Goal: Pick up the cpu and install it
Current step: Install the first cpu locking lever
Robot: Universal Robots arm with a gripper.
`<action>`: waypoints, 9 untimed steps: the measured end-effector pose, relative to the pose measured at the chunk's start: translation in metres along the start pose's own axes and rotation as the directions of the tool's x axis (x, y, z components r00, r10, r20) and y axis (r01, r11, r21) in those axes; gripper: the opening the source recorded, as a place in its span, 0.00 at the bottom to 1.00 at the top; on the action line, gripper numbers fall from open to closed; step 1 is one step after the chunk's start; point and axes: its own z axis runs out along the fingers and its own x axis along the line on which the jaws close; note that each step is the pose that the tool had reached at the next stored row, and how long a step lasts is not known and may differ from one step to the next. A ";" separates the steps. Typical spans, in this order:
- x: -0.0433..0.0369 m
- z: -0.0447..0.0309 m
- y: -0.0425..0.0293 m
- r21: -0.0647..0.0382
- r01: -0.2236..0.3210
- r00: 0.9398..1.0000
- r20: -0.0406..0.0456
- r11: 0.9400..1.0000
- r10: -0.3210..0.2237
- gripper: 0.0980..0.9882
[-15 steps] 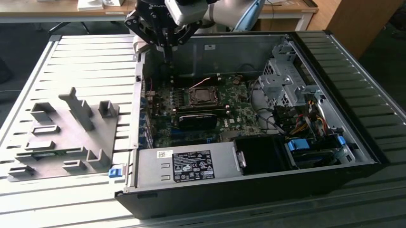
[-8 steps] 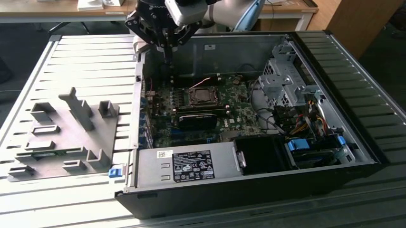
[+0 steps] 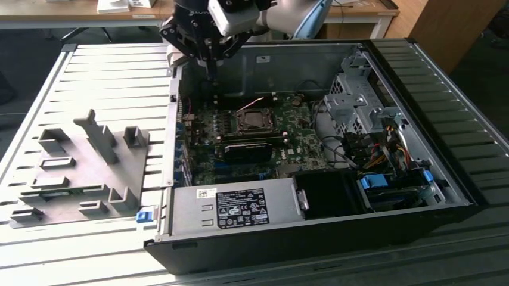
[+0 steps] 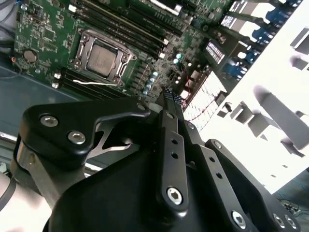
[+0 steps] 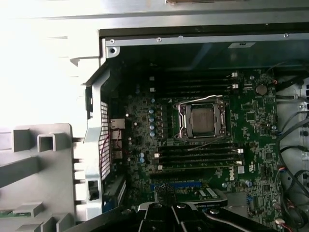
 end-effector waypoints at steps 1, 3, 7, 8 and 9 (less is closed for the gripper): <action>-0.0001 0.0010 0.0015 0.000 0.000 1.000 0.000 1.000 0.000 0.01; -0.0007 0.0029 0.0039 0.000 0.000 1.000 0.000 1.000 0.000 0.01; -0.0027 0.0079 0.0054 0.000 0.000 1.000 -0.001 1.000 0.000 0.01; -0.0035 0.0089 0.0054 0.000 0.000 1.000 -0.001 1.000 0.000 0.01; -0.0043 0.0100 0.0054 0.000 0.000 1.000 -0.001 1.000 0.000 0.01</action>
